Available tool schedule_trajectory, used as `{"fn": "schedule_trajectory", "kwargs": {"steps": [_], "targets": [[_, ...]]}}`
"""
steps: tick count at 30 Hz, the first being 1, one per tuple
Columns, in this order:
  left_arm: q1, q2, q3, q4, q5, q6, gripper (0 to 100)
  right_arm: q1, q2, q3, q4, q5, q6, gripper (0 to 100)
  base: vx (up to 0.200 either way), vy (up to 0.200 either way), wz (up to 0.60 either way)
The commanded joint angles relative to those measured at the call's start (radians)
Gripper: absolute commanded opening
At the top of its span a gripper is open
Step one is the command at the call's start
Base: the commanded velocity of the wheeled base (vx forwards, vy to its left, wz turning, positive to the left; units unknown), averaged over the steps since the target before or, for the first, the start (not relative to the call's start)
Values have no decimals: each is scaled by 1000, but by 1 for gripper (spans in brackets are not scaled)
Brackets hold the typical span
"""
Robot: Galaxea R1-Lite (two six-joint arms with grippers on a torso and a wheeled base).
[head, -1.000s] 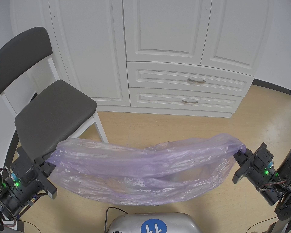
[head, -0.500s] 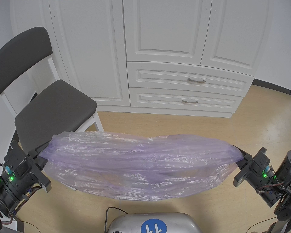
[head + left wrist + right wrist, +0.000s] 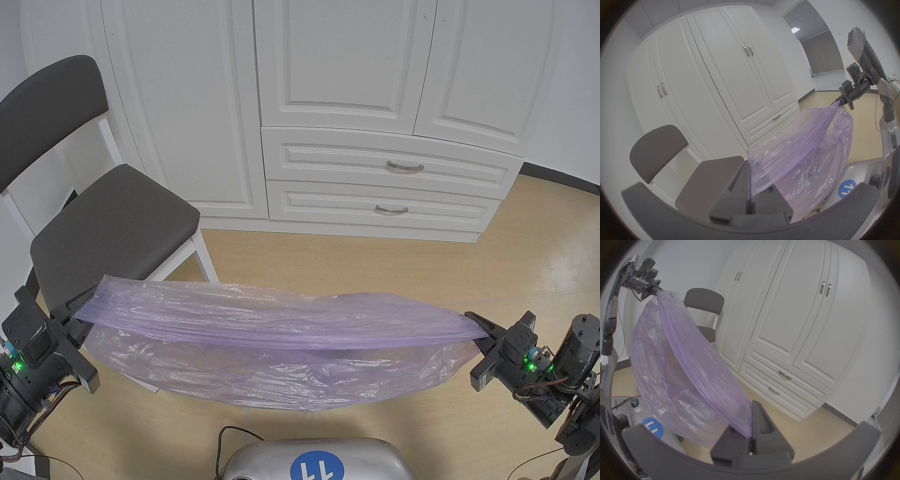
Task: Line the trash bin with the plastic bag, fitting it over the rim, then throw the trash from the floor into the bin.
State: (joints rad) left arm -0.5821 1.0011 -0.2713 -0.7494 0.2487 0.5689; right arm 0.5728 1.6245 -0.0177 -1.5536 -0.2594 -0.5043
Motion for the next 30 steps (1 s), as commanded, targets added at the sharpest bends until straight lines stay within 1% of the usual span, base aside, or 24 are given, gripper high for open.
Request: {"fn": "schedule_trajectory", "kwargs": {"steps": [1,9,15,17,18,23,30], "targets": [[1,-9,1,-1,1,0,0,-1,26,18,-17,-1,1,0,0,0,0],[24,-16,1,-1,3,0,0,-5,29,18,-17,-3,0,0,0,0,0],[25,-42,1,2,3,0,0,-22,32,18,-17,-3,-8,0,0,0,0],[25,-45,0,4,3,0,0,-33,29,18,-17,-3,-13,0,0,0,0],[25,-52,0,5,1,0,0,-63,26,18,-17,-1,-33,0,0,0,0],[25,-64,-5,12,-2,-3,0,-134,21,18,-17,12,-68,0,0,0,0],[25,-64,-3,12,-2,-1,0,-142,20,18,-17,17,-68,0,0,0,0]]}}
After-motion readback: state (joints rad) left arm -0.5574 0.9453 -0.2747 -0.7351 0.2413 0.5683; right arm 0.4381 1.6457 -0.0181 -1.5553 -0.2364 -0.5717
